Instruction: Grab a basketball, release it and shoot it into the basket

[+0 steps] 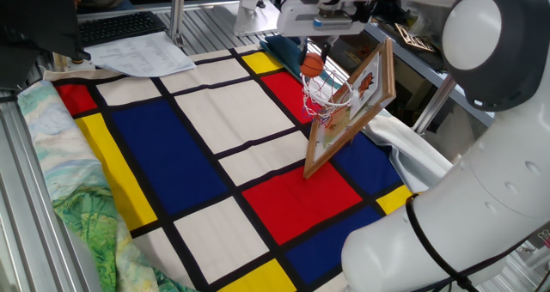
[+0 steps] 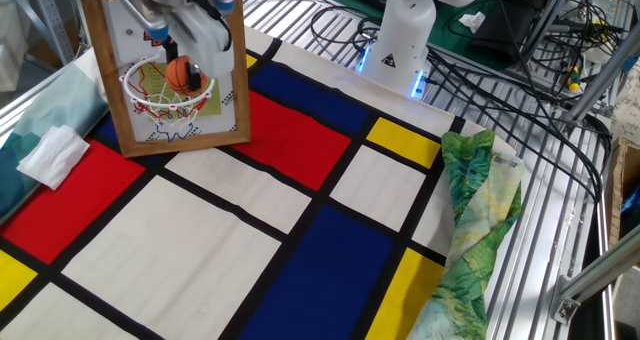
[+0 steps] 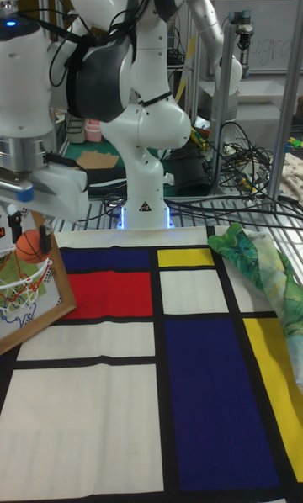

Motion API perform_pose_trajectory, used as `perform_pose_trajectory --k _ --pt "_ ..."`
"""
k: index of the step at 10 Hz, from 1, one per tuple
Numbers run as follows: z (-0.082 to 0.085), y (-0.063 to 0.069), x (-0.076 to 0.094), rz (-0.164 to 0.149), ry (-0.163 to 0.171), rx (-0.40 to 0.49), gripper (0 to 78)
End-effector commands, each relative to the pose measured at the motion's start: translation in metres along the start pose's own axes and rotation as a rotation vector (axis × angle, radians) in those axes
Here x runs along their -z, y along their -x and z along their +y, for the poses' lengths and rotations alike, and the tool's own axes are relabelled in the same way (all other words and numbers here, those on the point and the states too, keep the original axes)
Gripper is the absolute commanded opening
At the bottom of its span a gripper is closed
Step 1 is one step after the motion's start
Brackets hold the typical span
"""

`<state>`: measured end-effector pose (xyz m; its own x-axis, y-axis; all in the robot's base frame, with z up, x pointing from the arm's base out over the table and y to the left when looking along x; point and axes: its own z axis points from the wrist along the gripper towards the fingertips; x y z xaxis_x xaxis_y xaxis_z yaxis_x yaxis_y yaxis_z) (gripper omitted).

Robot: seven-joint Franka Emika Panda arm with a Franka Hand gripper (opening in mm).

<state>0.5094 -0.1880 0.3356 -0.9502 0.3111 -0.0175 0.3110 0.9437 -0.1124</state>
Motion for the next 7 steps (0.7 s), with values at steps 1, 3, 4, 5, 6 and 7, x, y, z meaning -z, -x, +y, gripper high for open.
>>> perform_pose_trajectory --k 1,3,4,5,6,7 --pt "0.0 0.001 0.001 -0.03 -0.067 -0.089 1.3" --pt "-0.011 0.001 0.005 -0.006 -0.013 -0.055 1.3" --pt "-0.029 0.003 0.008 -0.001 -0.008 -0.012 1.3" --pt "-0.042 0.006 0.009 0.0 -0.003 0.016 1.3" --pt "-0.05 0.006 0.009 0.002 0.002 0.031 1.3" --pt "-0.051 0.005 0.009 0.002 0.001 0.034 1.3"
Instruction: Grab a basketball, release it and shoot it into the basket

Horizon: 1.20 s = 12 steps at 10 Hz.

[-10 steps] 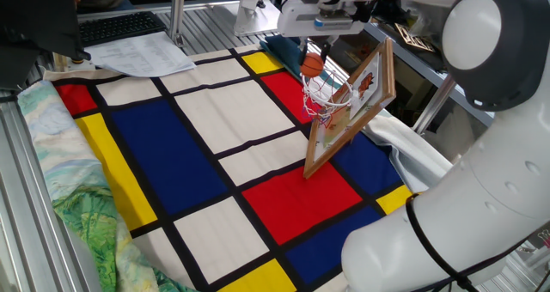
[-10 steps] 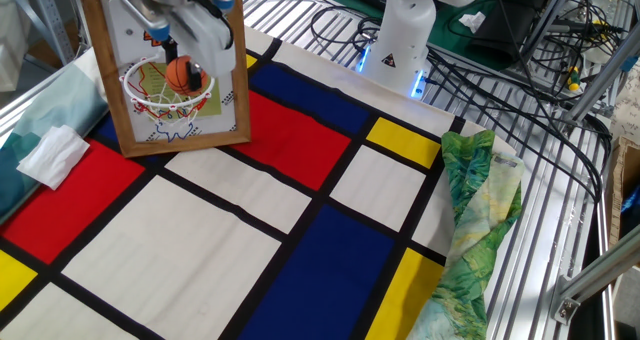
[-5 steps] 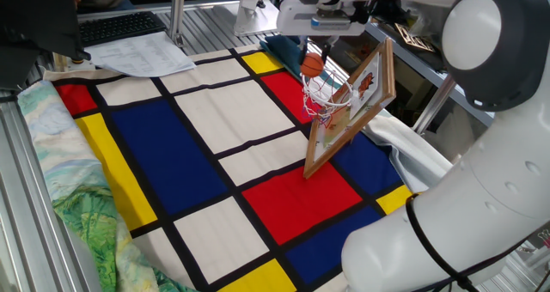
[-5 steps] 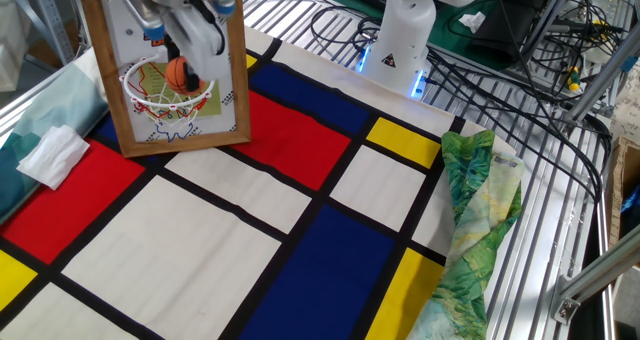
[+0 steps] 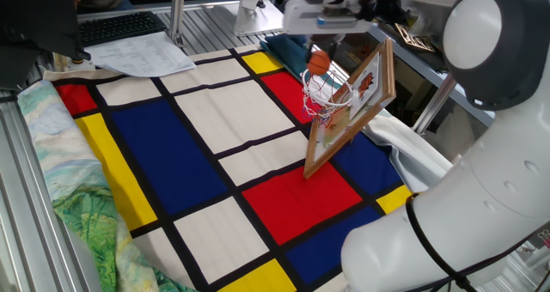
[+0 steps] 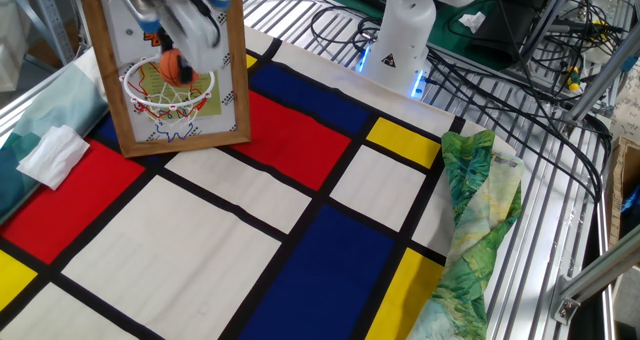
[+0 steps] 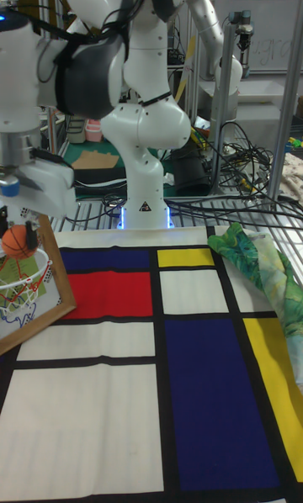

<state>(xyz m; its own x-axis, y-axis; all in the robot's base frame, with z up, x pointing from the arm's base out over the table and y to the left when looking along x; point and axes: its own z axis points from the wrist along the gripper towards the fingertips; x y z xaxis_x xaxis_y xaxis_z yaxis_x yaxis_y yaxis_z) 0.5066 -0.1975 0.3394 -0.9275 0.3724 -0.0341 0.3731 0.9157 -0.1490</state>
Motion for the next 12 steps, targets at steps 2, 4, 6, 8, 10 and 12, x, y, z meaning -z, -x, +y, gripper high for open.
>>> perform_pose_trajectory --k 2,4,6,8,10,12 --pt "-0.045 -0.001 -0.008 -0.004 0.04 0.101 1.3" --pt "-0.051 0.0 -0.019 -0.013 0.044 0.117 1.3" --pt "-0.053 -0.001 -0.023 -0.012 0.041 0.128 1.3" --pt "-0.054 -0.005 -0.029 -0.019 0.031 0.127 1.3" --pt "-0.054 -0.006 -0.03 -0.008 0.023 0.121 1.3" --pt "-0.054 -0.006 -0.03 -0.004 0.022 0.122 77.3"
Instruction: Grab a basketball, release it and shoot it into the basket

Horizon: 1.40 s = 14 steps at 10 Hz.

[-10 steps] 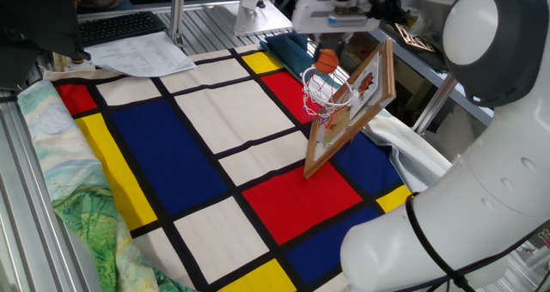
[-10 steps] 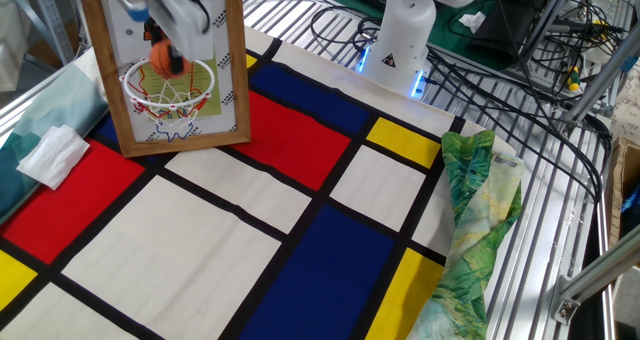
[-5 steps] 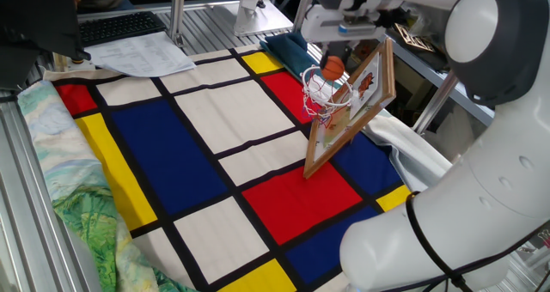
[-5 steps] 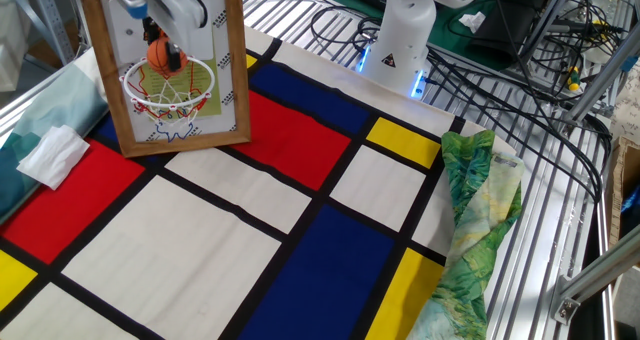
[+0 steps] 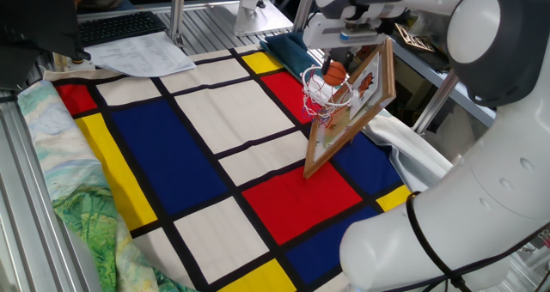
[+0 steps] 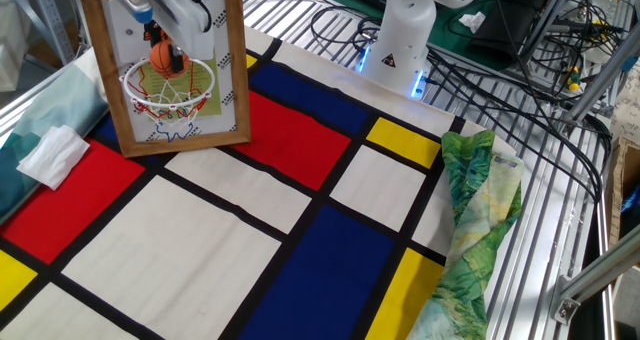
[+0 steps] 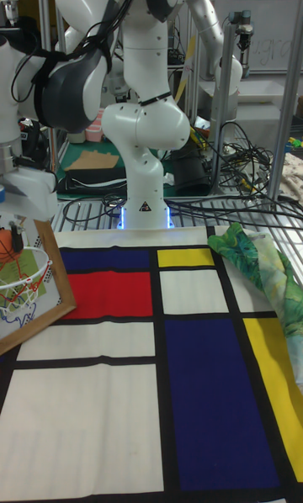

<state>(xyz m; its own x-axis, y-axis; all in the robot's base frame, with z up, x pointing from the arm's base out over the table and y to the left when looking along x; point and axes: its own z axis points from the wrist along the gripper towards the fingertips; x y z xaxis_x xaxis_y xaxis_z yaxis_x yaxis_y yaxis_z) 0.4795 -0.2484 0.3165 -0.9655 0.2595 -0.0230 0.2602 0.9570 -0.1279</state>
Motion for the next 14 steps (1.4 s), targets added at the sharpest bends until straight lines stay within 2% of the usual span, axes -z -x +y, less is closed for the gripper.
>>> perform_pose_trajectory --k 1,9,10,11,12,14 --pt "0.0 0.001 0.001 0.002 -0.002 0.002 77.3" --pt "0.0 0.001 0.001 0.002 -0.002 0.002 77.3" --pt "-0.001 0.008 0.009 -0.017 -0.039 -0.008 77.3" --pt "0.007 0.002 0.018 -0.043 -0.089 0.017 77.3" --pt "0.011 0.0 0.023 -0.028 -0.075 0.027 77.3" --pt "0.013 0.001 0.027 -0.035 -0.099 0.027 77.3"
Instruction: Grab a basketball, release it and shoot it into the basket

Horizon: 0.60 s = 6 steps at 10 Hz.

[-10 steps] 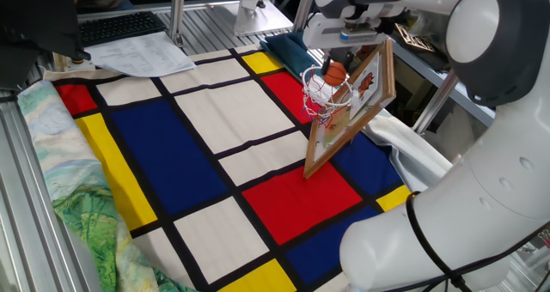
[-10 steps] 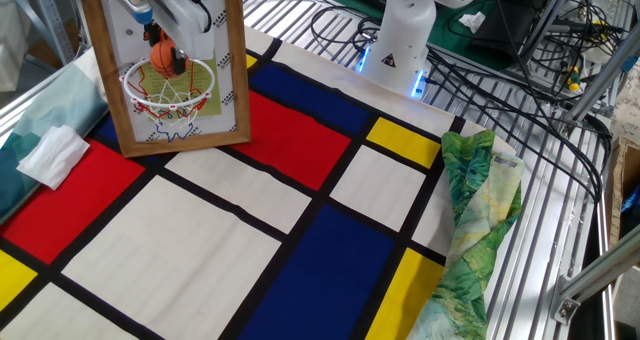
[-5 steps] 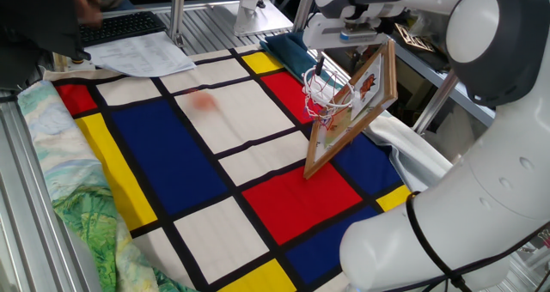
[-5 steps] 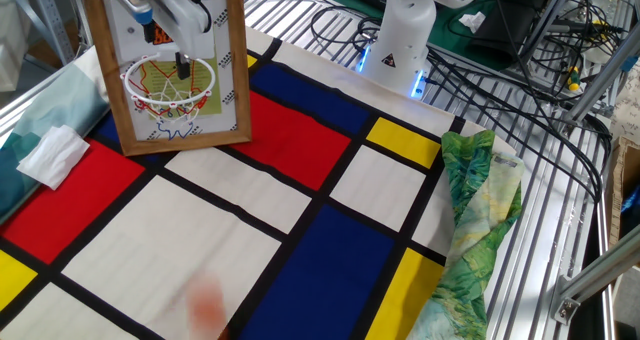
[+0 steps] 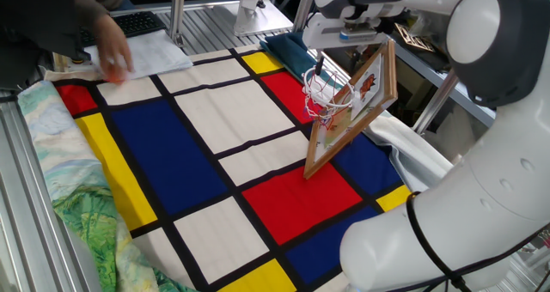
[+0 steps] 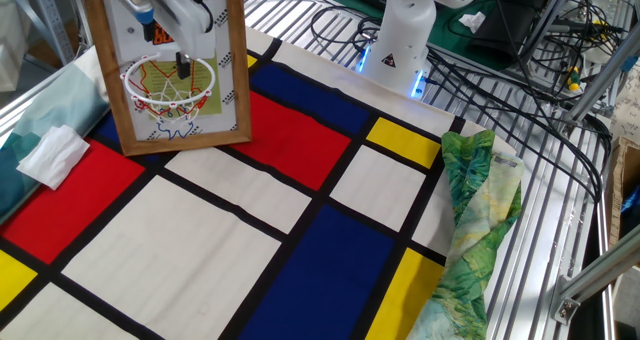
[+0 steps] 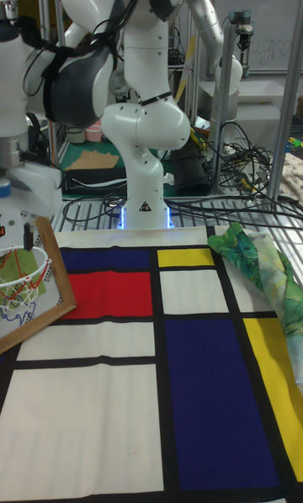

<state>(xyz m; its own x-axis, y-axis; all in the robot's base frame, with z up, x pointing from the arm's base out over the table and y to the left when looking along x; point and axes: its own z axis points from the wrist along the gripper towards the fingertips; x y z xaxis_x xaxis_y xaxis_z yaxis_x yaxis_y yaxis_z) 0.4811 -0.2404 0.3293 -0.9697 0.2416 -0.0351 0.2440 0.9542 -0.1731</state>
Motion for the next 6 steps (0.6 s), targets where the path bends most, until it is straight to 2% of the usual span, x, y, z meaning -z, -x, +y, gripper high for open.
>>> perform_pose_trajectory --k 1,2,6 --pt "0.004 0.0061 0.0156 -0.011 -0.057 0.015 77.3" --pt "0.0025 0.0105 0.0176 0.001 -0.057 0.02 77.3" --pt "0.0077 0.0098 0.0189 0.025 -0.056 -0.011 77.3"
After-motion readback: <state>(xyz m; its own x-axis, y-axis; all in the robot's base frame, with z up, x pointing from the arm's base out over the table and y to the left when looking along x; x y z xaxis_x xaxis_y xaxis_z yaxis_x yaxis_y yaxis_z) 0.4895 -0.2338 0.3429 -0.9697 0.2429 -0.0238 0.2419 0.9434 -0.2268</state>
